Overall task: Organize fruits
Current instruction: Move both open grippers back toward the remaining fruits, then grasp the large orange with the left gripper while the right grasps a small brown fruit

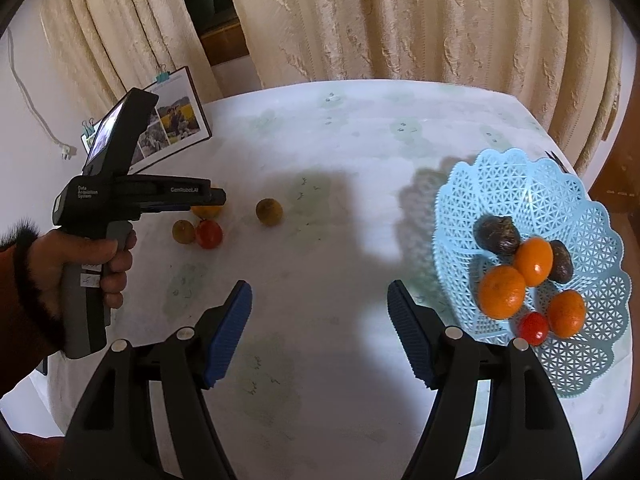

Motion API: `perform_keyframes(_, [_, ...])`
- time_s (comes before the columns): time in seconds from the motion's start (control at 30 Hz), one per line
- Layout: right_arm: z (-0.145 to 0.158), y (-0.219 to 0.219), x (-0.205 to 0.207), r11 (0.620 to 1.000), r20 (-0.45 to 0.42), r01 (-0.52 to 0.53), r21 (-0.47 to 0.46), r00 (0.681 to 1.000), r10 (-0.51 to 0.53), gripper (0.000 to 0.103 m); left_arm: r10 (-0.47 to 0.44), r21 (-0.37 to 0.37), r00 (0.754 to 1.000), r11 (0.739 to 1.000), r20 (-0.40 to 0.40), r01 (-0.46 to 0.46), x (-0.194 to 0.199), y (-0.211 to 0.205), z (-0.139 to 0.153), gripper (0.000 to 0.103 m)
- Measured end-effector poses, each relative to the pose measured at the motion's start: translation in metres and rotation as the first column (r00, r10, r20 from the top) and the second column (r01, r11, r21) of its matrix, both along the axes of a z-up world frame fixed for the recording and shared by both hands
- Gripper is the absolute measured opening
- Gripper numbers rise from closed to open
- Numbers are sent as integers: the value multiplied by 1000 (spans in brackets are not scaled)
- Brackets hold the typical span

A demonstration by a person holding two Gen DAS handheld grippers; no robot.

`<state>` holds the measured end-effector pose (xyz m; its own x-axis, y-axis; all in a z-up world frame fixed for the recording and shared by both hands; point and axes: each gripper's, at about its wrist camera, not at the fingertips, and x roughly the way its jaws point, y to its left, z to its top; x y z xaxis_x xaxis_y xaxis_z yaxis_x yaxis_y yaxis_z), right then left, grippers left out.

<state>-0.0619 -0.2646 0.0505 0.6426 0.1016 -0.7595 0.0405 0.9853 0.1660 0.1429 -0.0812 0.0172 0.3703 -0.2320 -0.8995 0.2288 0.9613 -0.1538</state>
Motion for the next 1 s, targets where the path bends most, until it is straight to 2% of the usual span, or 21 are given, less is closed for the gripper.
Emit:
perform_keyframes(0.1, [-3,4,5,1000,-6,-8,0,1000,8,72,-23,-29,1000,999,7,24,-2,-1,1,41])
perform_keyframes(0.17, [-5,8,9,1000,-10,-15,4,1000,15,72,-26,-13,1000,1000,10,26,-2,-2,3,40])
perform_keyframes(0.4, [-10,17,32,999,-12,-41,29,999,41,72,-3,-36,1000,999,28,4,-6,13,19,40])
perform_keyframes(0.63, [-20,31,77,997,-23,-76,23,997,77,72,23,-32,998,999,53,-22,-20,35,36,40])
perform_keyframes(0.87, [-38,46,113,993,-67,-118,-20,991,116,52,54,-33,997,998,47,-53,-32,54,39,40])
perform_keyframes(0.93, [-44,49,122,992,-76,-121,-32,990,118,51,61,-32,997,998,46,-60,-34,57,39,40])
perform_keyframes(1.0, [-47,51,127,991,-86,-125,-39,989,121,43,67,-31,997,997,44,-66,-35,61,39,40])
